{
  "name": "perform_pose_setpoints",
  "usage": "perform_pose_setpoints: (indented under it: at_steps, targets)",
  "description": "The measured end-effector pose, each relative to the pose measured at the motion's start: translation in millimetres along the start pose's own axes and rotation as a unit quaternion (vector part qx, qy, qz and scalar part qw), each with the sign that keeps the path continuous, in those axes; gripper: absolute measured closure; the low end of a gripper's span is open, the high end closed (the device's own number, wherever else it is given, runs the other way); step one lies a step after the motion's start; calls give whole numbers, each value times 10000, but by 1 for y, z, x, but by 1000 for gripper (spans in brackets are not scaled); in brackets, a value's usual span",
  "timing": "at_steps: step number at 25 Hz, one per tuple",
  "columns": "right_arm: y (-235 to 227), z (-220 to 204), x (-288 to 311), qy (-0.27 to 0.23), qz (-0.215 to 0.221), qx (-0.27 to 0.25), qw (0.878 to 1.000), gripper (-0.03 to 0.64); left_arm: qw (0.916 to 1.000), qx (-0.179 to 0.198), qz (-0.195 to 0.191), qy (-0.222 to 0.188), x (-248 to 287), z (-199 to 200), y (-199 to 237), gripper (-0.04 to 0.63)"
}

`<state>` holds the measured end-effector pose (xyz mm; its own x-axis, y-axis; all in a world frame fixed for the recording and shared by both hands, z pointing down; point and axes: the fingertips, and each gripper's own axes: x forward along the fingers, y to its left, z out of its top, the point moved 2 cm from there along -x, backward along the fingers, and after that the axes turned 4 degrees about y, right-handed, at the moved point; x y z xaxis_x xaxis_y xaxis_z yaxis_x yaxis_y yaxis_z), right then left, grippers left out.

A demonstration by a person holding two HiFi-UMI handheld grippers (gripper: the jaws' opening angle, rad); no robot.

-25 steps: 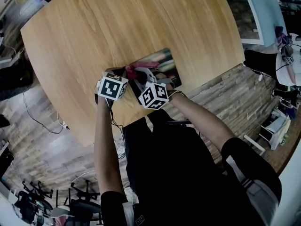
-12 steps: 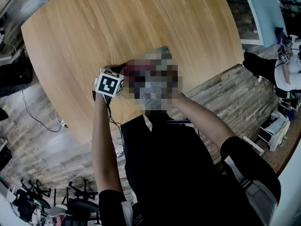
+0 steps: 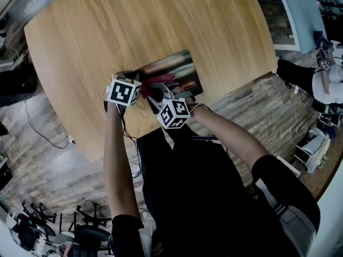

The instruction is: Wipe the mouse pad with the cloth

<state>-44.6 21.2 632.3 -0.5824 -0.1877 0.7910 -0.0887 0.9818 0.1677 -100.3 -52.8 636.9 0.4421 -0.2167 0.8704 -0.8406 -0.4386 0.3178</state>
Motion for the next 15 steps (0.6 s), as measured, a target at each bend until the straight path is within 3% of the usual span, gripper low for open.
perform_pose_setpoints:
  at_steps: [15]
  targets:
    - [39, -11, -18, 42, 517, 150, 9985, 554, 9996, -187, 216, -24, -1, -1, 2, 572]
